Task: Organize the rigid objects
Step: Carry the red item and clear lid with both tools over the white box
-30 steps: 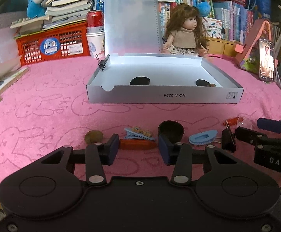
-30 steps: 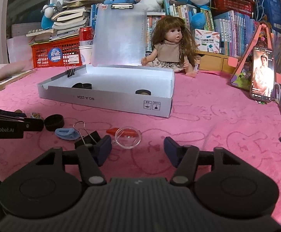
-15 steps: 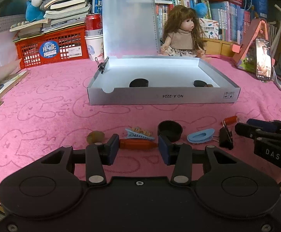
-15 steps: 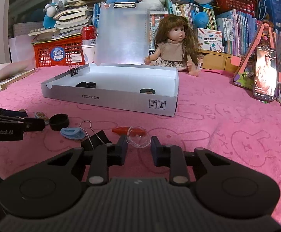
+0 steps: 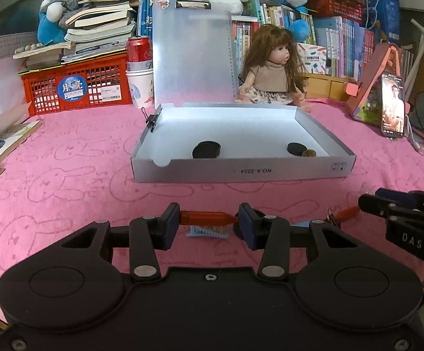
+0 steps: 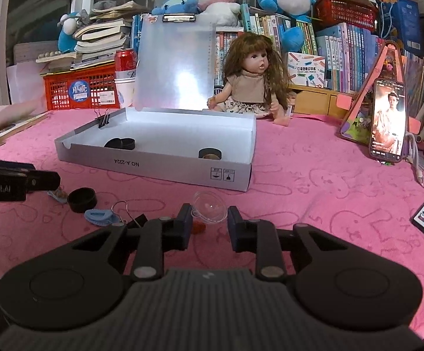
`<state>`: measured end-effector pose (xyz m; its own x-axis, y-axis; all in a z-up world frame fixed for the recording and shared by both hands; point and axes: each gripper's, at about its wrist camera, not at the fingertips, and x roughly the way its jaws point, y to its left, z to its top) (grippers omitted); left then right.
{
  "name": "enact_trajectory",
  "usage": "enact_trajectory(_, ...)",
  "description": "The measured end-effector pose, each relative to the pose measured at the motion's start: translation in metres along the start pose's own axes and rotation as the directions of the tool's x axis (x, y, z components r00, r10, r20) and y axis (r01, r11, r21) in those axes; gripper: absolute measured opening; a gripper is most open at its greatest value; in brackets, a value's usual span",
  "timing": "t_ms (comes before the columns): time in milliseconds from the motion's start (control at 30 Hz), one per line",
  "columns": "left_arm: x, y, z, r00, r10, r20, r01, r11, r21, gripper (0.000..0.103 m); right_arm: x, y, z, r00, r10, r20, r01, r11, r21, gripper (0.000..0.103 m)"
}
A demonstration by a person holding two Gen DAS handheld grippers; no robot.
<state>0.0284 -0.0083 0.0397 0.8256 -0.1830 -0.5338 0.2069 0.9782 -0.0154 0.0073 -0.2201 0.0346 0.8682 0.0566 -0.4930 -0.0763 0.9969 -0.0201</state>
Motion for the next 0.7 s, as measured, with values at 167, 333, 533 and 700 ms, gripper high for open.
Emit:
enact_trajectory(167, 0.003, 0.005, 0.010, 1.000, 0.004, 0.006, -0.003, 1.000, -0.010, 0.042, 0.002, 0.000, 0.004, 1.000, 0.011, 0.004, -0.011, 1.000, 0.005, 0.031)
enact_trajectory(333, 0.005, 0.010, 0.019, 1.000, -0.002, 0.007, 0.002, 1.000, -0.026, 0.042, 0.006, 0.002, 0.009, 1.000, 0.014, 0.007, -0.014, 1.000, -0.004, 0.031)
enact_trajectory(533, 0.012, 0.017, 0.028, 1.000, -0.006, -0.003, 0.006, 0.999, -0.050, 0.042, 0.009, 0.005, 0.017, 1.000, 0.018, 0.012, -0.018, 1.000, -0.009, 0.031)
enact_trajectory(700, 0.018, 0.023, 0.042, 1.000, -0.018, -0.004, 0.018, 0.997, -0.072, 0.042, 0.013, 0.006, 0.029, 1.000, 0.017, 0.015, -0.017, 1.000, -0.020, 0.031)
